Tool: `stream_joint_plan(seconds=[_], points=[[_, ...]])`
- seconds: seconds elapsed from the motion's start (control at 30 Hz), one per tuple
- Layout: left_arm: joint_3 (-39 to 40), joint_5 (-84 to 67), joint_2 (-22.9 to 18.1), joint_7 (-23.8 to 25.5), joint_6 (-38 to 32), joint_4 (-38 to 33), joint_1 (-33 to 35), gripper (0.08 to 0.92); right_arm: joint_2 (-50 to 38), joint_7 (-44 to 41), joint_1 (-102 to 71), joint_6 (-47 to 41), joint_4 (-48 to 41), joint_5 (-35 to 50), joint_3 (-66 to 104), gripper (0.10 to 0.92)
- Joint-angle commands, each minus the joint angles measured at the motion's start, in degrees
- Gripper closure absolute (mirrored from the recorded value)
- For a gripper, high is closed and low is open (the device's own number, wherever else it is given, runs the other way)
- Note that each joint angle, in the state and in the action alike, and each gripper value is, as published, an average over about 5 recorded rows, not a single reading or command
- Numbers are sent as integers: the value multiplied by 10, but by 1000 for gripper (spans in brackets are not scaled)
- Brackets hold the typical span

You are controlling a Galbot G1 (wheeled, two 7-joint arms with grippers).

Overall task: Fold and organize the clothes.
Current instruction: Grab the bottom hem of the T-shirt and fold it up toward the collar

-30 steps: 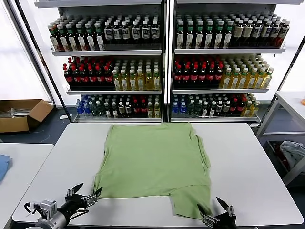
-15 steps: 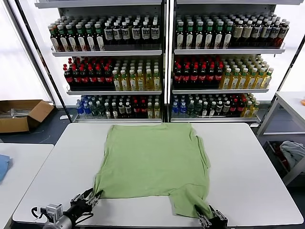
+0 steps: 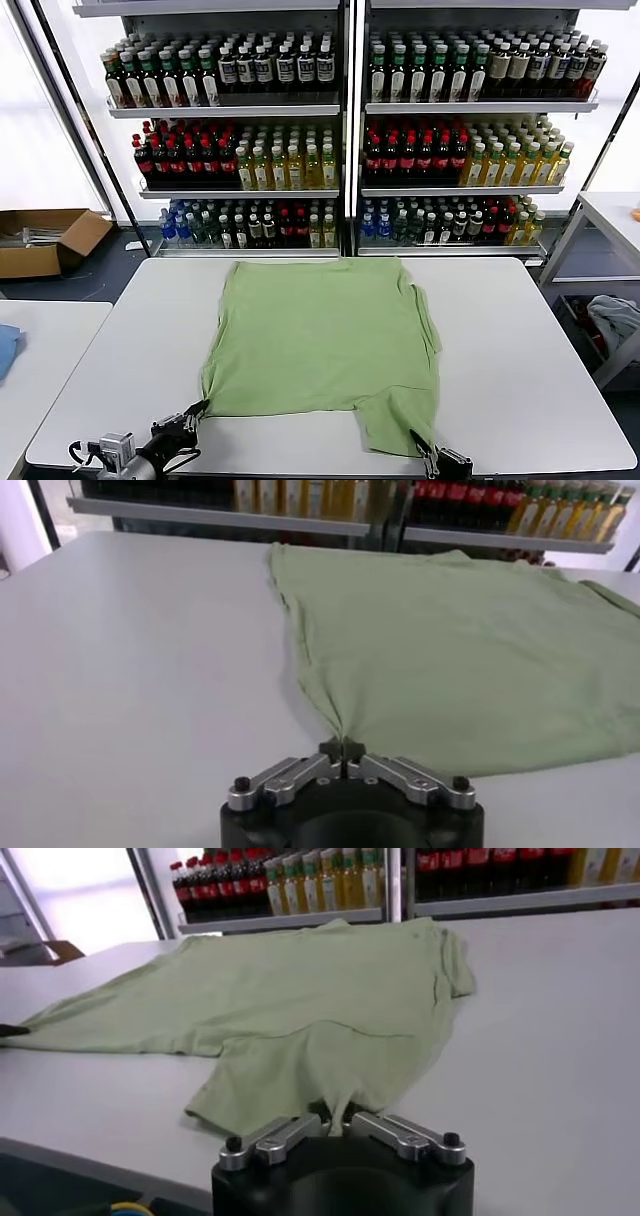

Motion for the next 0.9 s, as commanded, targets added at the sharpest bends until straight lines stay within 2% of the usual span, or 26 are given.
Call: stream_joint_plan(seconds=[0.03,0.3,0.53,0.9], points=[[-28,-8,-13,-5,0,-74,31,912,-10,-53,-82,44,48,84,18,911],[-64,-8,-17,-5,9,-128,68,913,-27,-85,-114,60,81,161,43,911],[-101,-26,-15,-3,11,-149,90,913,-29,-74,-105,63,105,204,47,911],[-63,-79,42,9,12,-52,-29,913,-66,1,95,46,21,265,30,911]])
